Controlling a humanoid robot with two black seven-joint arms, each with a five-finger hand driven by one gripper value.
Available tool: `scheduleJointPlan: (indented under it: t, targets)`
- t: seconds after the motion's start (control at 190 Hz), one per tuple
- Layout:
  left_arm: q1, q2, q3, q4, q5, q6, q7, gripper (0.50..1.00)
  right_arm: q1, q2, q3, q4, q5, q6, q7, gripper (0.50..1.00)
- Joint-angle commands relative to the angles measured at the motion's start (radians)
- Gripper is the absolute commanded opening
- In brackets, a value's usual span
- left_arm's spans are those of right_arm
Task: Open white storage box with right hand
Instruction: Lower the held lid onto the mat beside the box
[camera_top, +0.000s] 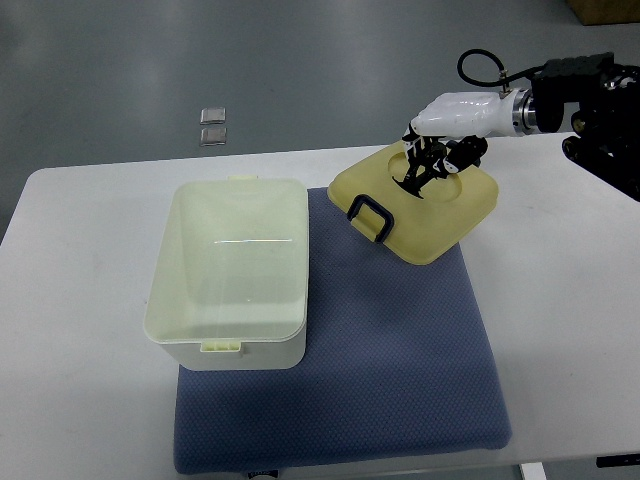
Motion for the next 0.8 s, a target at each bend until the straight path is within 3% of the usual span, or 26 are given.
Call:
scheduleJointPlan:
  t: [0.0,0.459,0.797]
  targets:
    - [0.001,0.000,-0.001,0.000,0.000,0.000,0.000,1.000,-0.019,0.004,-0.001,0.014,0.000,-0.001,0.000,0.500]
    - [0.001,0.000,0.000,0.000,0.000,0.000,0.000,1.000,-0.032,0.004,-0.026,0.126,-0.007,0.001,0.000,0.500]
    - [0.001,0.000,0.000,0.000,0.000,0.000,0.000,1.000,-0.088,0.025,-0.026,0.140,-0.009,0.001,0.000,0.500]
